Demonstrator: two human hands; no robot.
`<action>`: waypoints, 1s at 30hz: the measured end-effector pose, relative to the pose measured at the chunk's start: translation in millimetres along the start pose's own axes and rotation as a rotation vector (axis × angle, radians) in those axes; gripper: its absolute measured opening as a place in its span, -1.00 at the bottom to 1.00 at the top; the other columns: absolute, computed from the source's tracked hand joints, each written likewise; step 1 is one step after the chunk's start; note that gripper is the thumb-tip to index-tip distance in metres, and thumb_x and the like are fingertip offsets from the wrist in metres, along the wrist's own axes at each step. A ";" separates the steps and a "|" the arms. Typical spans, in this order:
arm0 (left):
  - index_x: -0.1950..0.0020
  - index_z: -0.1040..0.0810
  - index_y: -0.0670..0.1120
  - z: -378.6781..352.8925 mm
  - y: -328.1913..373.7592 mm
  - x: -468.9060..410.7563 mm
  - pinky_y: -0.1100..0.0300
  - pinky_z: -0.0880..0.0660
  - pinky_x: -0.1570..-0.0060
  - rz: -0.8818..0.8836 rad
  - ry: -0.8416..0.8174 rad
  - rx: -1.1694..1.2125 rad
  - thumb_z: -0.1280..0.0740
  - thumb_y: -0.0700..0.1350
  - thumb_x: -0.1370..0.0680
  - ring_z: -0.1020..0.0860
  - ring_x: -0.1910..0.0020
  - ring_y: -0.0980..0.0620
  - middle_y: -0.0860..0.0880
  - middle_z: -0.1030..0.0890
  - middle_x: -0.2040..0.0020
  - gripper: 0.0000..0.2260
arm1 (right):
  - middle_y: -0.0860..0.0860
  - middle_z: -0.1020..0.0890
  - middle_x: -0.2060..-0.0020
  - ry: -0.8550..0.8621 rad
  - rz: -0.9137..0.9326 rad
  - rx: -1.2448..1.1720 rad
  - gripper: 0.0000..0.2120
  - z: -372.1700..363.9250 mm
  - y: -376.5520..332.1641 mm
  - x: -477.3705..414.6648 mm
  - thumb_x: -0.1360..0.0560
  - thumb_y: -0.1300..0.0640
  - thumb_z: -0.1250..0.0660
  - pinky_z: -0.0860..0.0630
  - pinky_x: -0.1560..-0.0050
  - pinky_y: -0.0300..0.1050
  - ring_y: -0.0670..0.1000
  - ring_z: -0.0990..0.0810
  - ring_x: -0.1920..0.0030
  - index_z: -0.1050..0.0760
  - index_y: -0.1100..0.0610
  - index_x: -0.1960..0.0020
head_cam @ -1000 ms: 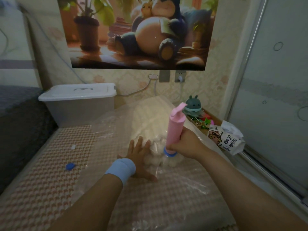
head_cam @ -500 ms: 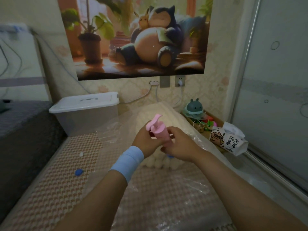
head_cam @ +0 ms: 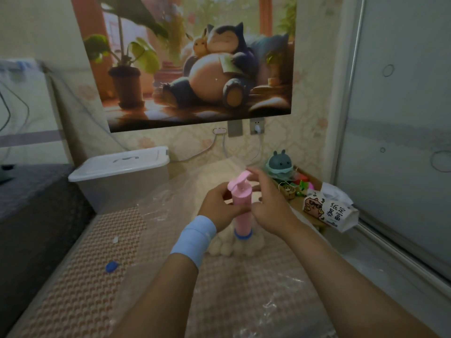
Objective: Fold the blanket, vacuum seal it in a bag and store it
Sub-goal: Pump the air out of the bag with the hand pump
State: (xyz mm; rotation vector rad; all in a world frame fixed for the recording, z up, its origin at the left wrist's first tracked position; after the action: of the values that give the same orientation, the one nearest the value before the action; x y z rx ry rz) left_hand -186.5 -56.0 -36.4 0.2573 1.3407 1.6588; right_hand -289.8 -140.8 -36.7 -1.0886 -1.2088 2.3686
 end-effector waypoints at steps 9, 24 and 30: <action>0.07 -0.53 0.15 -18.9 -2.6 -7.1 0.07 -0.57 0.02 -0.070 -0.077 -0.106 -0.48 -0.05 -0.30 -0.62 0.06 0.05 0.06 -0.66 0.10 -0.74 | 0.01 -0.46 -0.20 0.100 0.391 0.502 -0.66 6.8 -51.2 5.6 -0.45 0.11 -0.24 -0.54 -0.03 0.02 0.02 -0.49 -0.13 -0.58 0.06 -0.20; 0.12 -0.60 0.12 -18.3 -18.2 8.1 0.01 -0.57 0.01 0.020 -0.103 -0.006 -0.55 -0.17 -0.29 -0.57 0.11 0.05 0.07 -0.65 0.15 -0.72 | 0.06 -0.55 -0.10 0.188 0.453 0.651 -0.58 4.2 -98.2 18.9 -0.48 0.13 -0.10 -0.49 0.03 0.00 0.07 -0.50 -0.06 -0.60 0.12 -0.22; 0.03 -0.64 0.09 -17.2 -20.5 10.0 0.00 -0.56 -0.07 0.037 -0.093 0.015 -0.57 -0.14 -0.26 -0.60 0.03 0.02 0.07 -0.68 0.07 -0.67 | 0.07 -0.54 -0.13 0.082 0.393 0.606 -0.61 7.8 -98.5 18.3 -0.54 0.15 -0.13 -0.49 -0.08 -0.03 0.08 -0.52 -0.11 -0.57 0.12 -0.28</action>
State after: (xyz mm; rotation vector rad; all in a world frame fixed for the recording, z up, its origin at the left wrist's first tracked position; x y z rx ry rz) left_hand -192.3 -60.6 -64.1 0.3654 1.2861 1.6477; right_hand -317.2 -75.0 34.0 -1.2573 -0.2069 2.6597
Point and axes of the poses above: each hand's wrist, its own x-axis away from the middle knuckle, its own z-axis out of the back of the hand, y = z × x, the point moved 8 cm from there along -x, towards the middle knuckle
